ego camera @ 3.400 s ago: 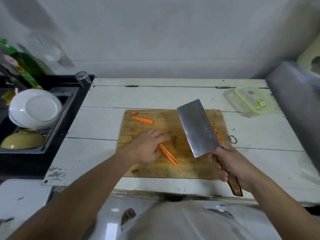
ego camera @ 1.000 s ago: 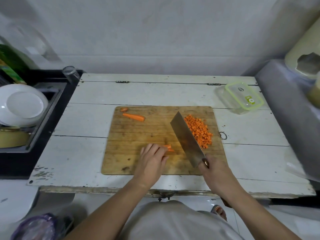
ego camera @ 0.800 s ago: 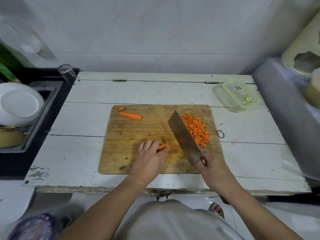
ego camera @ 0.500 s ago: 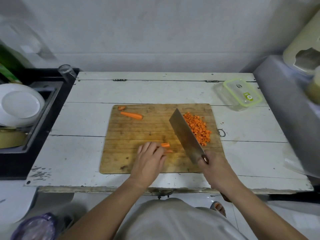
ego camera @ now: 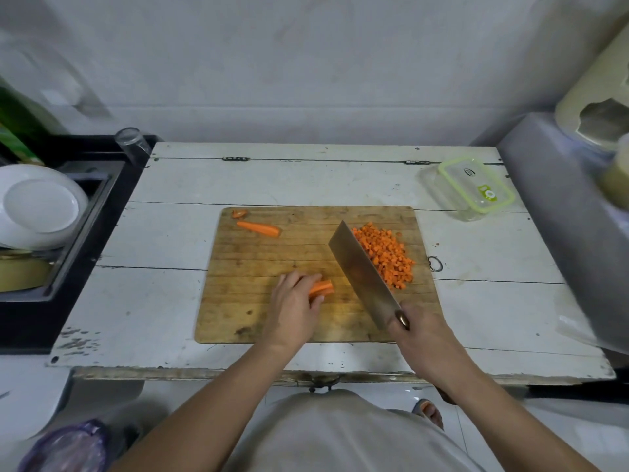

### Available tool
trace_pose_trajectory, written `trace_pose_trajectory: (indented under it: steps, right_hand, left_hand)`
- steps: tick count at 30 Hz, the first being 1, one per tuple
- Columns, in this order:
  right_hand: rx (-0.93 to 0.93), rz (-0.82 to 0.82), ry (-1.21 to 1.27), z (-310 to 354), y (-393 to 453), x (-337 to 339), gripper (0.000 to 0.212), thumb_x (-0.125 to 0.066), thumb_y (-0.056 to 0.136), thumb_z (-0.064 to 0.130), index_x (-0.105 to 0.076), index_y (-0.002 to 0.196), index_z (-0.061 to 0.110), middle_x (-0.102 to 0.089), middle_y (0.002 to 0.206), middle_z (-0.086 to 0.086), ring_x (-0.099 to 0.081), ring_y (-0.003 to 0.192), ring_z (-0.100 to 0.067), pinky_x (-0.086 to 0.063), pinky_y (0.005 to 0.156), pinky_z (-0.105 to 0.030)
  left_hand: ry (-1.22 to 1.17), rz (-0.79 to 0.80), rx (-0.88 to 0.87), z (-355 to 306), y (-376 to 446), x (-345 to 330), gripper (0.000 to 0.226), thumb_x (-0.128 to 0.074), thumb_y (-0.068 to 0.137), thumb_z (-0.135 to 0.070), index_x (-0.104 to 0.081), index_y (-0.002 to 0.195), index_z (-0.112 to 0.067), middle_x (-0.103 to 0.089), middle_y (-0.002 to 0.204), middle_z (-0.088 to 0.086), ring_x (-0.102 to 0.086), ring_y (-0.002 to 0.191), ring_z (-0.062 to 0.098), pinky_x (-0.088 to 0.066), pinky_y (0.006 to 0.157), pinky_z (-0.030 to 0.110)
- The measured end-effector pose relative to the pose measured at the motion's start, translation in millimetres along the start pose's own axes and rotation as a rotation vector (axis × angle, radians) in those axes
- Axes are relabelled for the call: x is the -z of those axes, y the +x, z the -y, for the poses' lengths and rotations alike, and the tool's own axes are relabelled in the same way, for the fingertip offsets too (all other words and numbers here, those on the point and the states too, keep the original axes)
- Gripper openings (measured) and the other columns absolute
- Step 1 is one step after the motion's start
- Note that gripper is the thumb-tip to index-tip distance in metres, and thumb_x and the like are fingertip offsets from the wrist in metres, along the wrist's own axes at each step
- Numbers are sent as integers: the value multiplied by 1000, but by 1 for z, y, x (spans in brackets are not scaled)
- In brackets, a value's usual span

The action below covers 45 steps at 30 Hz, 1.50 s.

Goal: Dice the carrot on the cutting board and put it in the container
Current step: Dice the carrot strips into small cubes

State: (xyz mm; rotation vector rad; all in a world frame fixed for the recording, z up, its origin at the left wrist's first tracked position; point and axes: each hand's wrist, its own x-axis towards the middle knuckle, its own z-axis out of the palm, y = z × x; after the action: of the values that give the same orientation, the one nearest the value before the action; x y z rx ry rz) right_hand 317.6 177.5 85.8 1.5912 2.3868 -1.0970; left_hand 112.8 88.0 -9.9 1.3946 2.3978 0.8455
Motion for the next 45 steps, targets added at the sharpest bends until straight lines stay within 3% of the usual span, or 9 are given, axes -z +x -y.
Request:
trace_pose_trajectory:
  steps: [7,14,18,21,24,29,35,41,45]
  right_hand:
    - [39,21,-132,0,-3,-10,29,-45,103,32,-46,77,20,-54,69,3,-52,65,-14,-40,58,-37]
    - [101,-65,-176,10,-8,-10,23,-42,105,32,-42,83,25,-48,61,7,-46,57,-15,-36,53,-37]
    - [99,-58,-243,11,-19,-14,26,-41,105,35,-42,81,25,-50,62,6,-46,54,-13,-28,45,-28]
    - [73,-32,-263,12,-21,-25,27,-43,104,33,-45,80,23,-52,67,3,-50,59,-20,-31,48,-34]
    - [95,-38,-297,24,3,-32,24,-42,105,28,-58,93,14,-56,72,0,-56,66,-25,-37,51,-34]
    - [96,-130,-200,33,26,-28,24,-40,106,30,-58,110,15,-57,75,-3,-59,70,-29,-45,58,-36]
    - [153,-133,-195,11,-7,-21,18,-45,104,31,-55,94,19,-61,72,-1,-62,69,-26,-45,57,-38]
    - [87,-38,-272,14,-10,-29,25,-42,104,30,-43,80,24,-53,64,2,-52,60,-22,-28,45,-32]
    - [110,-51,-302,31,12,-39,18,-45,102,22,-51,86,20,-56,71,-2,-63,73,-32,-43,57,-35]
  left_hand:
    - [2,-135,-173,13,-4,-3,21,-79,87,-11,-79,108,-15,-71,104,-4,-54,98,14,-52,84,31]
    - [-55,-158,-101,2,-8,-15,21,-76,89,-10,-79,109,-16,-68,100,-7,-52,97,13,-52,82,30]
    - [-73,-181,-75,1,-7,-17,22,-77,87,-8,-79,107,-18,-67,98,-8,-52,95,15,-51,81,29]
    - [-78,-179,-60,2,-7,-18,21,-78,86,-7,-80,104,-16,-68,99,-7,-51,95,14,-52,81,31]
    - [-70,-177,-71,5,-5,-20,19,-77,86,-7,-80,103,-15,-68,100,-6,-52,94,16,-51,80,32]
    - [-75,-185,-113,8,-8,-19,19,-77,88,-12,-79,107,-14,-69,103,-3,-53,97,17,-51,83,30]
    - [-62,-196,-106,8,-7,-21,20,-73,90,-10,-79,109,-15,-68,102,-4,-53,96,17,-53,79,34]
    - [-36,-209,-130,6,-7,-21,16,-74,89,-9,-79,103,-12,-69,98,-2,-54,94,17,-53,78,34]
    - [-28,-219,-154,8,-6,-21,14,-76,87,-6,-79,99,-11,-69,97,-1,-54,92,17,-51,77,31]
